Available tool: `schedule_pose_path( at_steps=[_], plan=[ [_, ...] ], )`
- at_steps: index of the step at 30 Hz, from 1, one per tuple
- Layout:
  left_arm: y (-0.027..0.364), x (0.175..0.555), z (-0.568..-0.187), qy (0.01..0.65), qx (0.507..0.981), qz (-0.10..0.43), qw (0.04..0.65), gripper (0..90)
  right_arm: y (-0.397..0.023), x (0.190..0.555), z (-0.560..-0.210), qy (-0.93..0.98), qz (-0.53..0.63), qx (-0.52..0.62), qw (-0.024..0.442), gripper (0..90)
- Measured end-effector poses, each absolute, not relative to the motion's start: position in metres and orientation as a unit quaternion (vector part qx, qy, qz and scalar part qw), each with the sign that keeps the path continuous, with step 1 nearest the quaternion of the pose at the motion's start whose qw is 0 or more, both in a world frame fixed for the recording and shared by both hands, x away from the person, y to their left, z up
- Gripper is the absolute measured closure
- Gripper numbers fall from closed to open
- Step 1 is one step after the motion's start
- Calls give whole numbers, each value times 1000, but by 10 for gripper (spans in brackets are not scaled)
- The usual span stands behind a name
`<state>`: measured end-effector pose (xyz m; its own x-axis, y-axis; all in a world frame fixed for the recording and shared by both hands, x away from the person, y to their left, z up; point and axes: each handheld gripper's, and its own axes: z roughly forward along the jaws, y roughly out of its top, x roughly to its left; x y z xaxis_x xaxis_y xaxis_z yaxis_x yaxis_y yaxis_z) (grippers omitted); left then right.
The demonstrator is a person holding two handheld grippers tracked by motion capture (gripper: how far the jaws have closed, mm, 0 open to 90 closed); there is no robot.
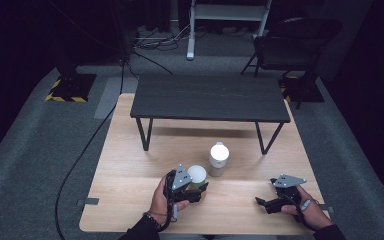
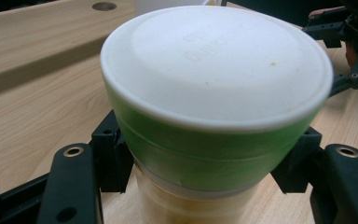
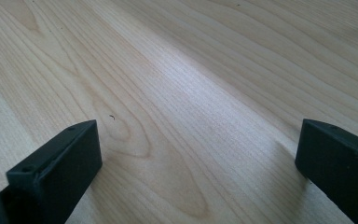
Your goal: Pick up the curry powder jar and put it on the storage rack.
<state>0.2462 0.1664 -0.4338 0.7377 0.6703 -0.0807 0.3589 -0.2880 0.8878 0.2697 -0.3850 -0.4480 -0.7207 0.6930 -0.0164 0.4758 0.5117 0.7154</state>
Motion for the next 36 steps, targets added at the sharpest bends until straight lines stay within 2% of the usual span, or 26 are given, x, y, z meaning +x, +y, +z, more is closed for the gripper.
schedule_pose_path(
  at_steps=[16,36],
  plan=[
    [170,249,-401,318,777,174,515,351,-385,270,-448,856,357,342,152,1],
    [173,262,-344,327,723,217,568,350,-385,270,-448,856,357,342,152,1]
  ],
)
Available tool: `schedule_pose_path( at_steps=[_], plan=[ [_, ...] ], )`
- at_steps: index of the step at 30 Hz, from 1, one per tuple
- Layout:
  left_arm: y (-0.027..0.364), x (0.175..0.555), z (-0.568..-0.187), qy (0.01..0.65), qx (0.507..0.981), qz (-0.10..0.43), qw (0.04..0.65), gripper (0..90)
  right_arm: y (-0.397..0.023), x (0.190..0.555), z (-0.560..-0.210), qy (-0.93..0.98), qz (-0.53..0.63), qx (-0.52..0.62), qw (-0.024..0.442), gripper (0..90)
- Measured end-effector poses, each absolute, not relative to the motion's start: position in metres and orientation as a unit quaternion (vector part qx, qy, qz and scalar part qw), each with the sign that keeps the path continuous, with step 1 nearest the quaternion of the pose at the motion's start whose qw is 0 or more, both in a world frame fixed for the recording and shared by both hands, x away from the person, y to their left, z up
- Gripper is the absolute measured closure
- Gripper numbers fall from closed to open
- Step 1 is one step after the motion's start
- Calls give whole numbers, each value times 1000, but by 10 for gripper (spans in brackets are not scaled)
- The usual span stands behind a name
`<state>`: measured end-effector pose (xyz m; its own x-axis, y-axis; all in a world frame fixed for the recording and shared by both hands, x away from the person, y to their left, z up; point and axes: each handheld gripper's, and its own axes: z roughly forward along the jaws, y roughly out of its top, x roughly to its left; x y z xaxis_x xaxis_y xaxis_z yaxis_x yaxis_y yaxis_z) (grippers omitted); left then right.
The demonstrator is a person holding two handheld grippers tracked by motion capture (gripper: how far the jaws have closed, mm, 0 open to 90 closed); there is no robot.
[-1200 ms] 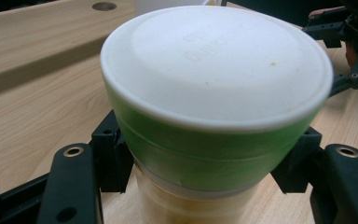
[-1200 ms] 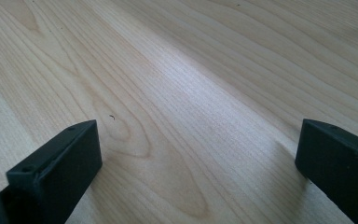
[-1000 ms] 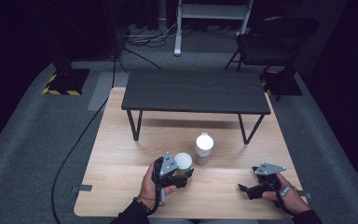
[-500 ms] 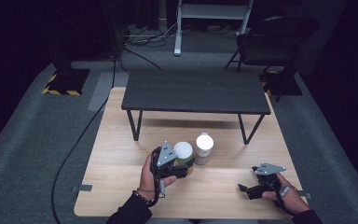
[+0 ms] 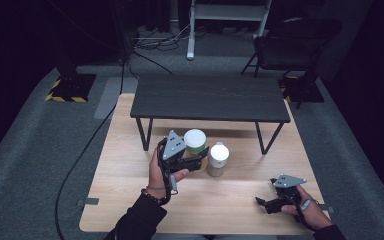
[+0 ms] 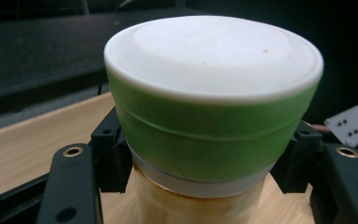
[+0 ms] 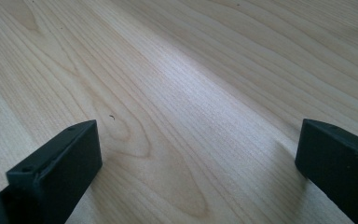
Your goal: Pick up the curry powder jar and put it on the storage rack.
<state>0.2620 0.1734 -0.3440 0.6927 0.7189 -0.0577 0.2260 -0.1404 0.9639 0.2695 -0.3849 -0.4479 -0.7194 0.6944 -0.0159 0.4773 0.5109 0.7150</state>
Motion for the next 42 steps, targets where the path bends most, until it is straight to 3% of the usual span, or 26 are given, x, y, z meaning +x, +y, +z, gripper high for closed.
schedule_pose_path(
  at_steps=[20,42],
  plan=[
    [166,279,-294,326,713,244,570,350,-385,269,-448,856,357,343,152,0],
    [163,310,-271,344,685,278,579,349,-385,270,-448,856,357,343,151,0]
  ],
)
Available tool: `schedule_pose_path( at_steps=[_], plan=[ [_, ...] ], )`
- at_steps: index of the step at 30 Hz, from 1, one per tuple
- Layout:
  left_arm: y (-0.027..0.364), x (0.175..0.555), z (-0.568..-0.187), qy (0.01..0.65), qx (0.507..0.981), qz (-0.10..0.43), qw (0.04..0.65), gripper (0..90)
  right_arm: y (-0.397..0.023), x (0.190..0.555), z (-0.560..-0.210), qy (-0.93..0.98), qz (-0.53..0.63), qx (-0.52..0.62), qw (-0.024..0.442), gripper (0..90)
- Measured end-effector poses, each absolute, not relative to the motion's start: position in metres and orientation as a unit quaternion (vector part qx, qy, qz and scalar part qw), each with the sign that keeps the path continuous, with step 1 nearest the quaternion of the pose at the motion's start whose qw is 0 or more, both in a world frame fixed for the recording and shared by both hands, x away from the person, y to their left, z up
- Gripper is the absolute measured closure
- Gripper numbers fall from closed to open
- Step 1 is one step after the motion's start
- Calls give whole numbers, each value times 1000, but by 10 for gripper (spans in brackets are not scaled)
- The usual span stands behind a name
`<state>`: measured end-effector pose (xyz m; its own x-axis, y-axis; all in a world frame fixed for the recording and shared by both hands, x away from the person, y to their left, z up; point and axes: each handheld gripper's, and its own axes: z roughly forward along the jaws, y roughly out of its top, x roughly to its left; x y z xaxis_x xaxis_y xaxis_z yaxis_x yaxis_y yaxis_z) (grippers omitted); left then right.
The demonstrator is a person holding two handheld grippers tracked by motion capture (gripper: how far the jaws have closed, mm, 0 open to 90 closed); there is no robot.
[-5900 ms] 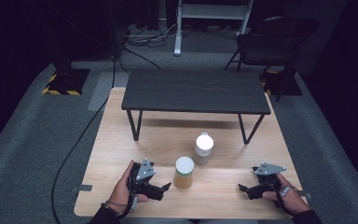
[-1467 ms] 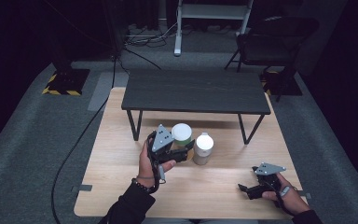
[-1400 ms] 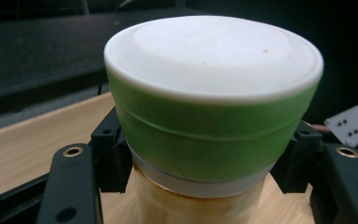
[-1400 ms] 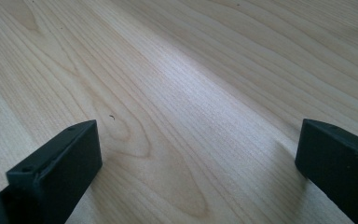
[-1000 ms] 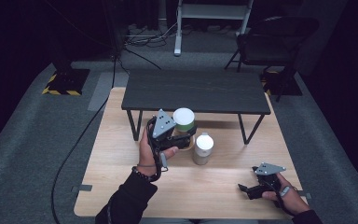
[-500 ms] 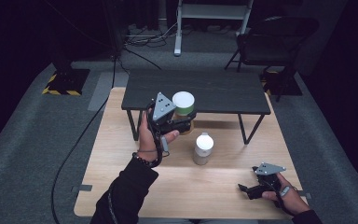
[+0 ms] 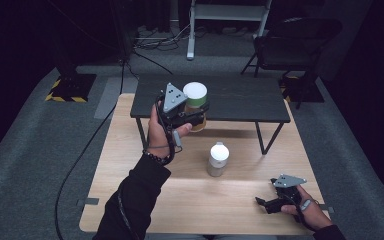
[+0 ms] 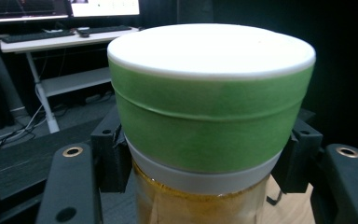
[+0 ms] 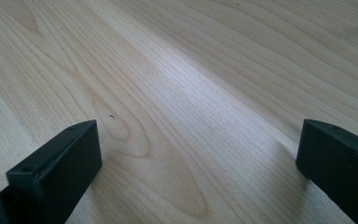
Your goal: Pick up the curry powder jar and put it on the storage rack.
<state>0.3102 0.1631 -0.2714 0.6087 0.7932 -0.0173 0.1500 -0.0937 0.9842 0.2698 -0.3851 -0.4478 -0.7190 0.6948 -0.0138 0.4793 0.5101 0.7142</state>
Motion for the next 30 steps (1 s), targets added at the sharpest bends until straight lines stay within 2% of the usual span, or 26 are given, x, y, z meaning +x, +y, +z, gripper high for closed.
schedule_pose_path(
  at_steps=[30],
  plan=[
    [150,371,-265,375,675,303,558,346,-385,270,-448,856,357,343,151,0]
  ],
)
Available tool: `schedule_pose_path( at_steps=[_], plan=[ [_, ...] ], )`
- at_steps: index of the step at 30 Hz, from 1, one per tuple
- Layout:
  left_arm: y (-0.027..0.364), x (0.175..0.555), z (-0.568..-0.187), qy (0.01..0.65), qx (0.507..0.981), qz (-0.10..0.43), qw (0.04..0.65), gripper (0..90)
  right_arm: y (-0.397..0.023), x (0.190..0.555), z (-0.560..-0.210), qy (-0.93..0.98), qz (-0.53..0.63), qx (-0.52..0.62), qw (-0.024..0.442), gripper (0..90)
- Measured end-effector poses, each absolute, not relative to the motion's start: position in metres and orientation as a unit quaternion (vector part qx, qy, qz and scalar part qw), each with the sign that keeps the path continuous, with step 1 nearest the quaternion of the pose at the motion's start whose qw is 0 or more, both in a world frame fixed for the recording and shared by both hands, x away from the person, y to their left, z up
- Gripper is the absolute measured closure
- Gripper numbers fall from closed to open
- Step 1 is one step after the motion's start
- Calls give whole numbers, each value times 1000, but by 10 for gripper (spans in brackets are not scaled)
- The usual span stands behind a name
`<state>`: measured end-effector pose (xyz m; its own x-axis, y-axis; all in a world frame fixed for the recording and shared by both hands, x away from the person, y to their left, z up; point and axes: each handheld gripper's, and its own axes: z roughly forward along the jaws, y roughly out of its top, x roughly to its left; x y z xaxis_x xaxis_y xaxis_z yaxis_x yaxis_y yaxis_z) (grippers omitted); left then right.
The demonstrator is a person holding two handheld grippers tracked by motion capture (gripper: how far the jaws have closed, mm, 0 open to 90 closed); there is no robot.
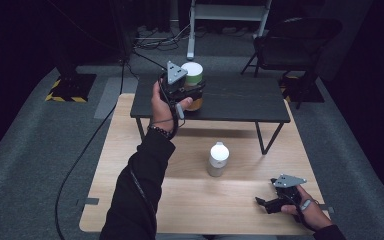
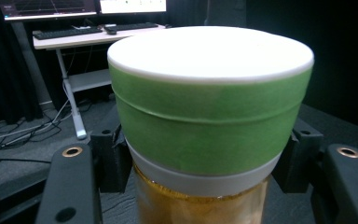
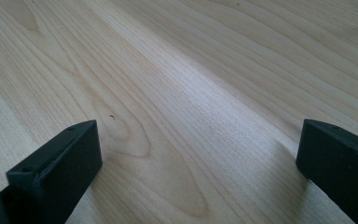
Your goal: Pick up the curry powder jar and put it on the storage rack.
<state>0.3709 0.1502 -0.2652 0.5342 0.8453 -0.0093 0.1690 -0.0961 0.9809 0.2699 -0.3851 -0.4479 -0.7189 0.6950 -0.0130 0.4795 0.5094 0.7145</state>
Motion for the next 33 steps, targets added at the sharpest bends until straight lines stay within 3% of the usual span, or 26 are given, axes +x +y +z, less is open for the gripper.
schedule_pose_path(
  at_steps=[20,33],
  plan=[
    [142,383,-274,373,684,300,551,337,-385,270,-448,856,357,343,151,0],
    [140,383,-276,381,679,303,550,269,-385,270,-448,856,357,343,151,0]
  ],
)
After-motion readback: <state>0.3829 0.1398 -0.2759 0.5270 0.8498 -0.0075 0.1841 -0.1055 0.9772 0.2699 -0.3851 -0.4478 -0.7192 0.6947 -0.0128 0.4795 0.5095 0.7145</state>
